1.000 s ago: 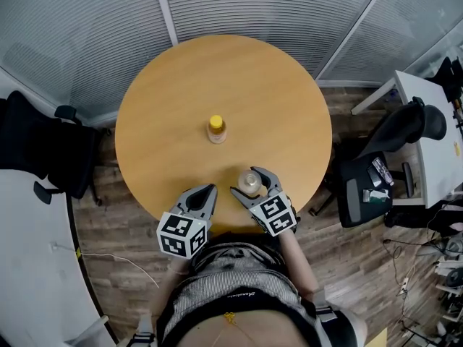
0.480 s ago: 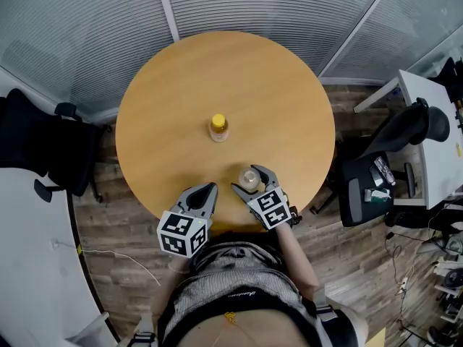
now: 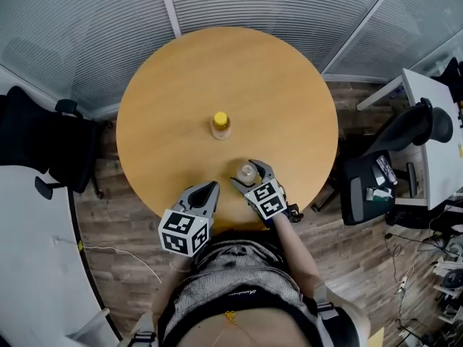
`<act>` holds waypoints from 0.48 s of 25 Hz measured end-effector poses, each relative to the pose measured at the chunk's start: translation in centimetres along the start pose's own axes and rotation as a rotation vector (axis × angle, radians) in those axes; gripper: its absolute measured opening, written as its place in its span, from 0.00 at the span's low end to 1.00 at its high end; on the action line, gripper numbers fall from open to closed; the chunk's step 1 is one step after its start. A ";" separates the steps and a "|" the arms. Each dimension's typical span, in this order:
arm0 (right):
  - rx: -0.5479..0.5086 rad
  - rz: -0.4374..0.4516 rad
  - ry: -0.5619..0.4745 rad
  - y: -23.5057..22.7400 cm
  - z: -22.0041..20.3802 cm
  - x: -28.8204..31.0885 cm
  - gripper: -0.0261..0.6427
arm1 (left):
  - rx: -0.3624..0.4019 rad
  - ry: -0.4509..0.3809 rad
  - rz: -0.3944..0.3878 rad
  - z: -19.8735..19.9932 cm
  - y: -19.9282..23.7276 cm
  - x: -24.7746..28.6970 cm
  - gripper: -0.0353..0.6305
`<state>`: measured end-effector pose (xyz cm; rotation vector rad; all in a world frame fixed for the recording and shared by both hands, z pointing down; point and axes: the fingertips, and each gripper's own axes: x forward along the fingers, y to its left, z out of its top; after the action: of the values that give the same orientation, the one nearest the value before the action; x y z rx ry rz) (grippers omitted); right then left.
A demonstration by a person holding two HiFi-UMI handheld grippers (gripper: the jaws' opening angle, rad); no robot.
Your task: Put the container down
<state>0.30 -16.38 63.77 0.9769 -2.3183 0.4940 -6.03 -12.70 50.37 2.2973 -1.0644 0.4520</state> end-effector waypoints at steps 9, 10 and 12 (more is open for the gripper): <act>-0.018 0.007 0.035 -0.8 -1.8 2.6 0.56 | -0.008 0.011 -0.008 -0.4 -0.2 0.5 0.08; -0.023 0.010 0.041 -0.8 -1.9 2.9 0.56 | -0.010 0.012 -0.007 -0.4 -0.1 0.5 0.09; -0.033 0.016 0.052 -0.8 -2.0 3.6 0.56 | -0.014 0.014 -0.001 -0.5 0.3 0.5 0.08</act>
<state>-0.42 -17.72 67.65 0.9202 -2.2826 0.4806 -5.97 -12.83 51.09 2.2797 -1.0558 0.4583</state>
